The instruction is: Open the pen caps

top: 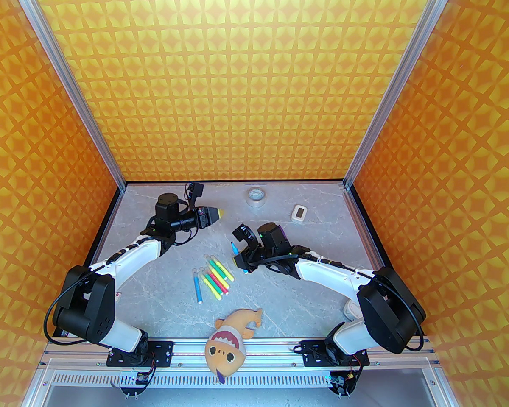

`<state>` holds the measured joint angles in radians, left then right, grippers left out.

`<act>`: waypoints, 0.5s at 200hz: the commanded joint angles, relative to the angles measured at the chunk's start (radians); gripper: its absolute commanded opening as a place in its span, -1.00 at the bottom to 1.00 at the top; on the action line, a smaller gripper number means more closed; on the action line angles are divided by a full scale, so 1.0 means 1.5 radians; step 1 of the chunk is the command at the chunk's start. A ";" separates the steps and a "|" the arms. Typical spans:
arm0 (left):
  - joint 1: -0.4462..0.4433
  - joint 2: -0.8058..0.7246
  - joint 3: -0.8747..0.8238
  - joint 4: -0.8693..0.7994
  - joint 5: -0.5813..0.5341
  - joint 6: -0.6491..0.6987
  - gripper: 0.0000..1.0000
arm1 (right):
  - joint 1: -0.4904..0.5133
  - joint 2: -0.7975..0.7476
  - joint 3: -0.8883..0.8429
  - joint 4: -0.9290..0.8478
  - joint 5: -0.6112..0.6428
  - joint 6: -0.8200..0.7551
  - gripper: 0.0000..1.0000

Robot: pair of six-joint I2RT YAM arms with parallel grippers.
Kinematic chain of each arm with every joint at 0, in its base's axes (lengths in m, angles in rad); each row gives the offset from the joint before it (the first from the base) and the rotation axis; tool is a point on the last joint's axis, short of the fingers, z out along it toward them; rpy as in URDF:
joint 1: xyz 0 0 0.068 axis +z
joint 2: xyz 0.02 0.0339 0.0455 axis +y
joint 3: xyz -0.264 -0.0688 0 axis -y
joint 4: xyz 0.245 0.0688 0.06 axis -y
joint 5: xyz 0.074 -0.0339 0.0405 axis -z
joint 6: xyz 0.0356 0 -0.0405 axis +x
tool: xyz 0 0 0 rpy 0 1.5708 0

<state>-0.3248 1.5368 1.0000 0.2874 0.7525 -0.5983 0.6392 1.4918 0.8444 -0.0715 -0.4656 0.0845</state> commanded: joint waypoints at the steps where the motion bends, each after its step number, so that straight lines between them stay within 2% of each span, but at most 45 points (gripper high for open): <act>1: 0.013 -0.024 0.020 -0.061 -0.030 0.025 -1.00 | -0.003 -0.030 -0.001 -0.014 0.054 -0.012 -1.00; 41: 0.064 -0.054 0.044 -0.280 -0.140 0.117 -1.00 | -0.028 -0.027 0.041 -0.099 0.174 -0.035 -1.00; 80: 0.146 -0.068 0.033 -0.397 -0.214 0.161 -1.00 | -0.095 0.012 0.101 -0.190 0.301 -0.039 -1.00; 100: 0.175 -0.066 0.035 -0.464 -0.309 0.198 -1.00 | -0.122 0.039 0.134 -0.234 0.370 -0.050 -1.00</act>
<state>-0.1081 1.4536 1.0367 -0.2138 0.4751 -0.3981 0.5003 1.5013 0.9810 -0.3000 -0.0986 0.0399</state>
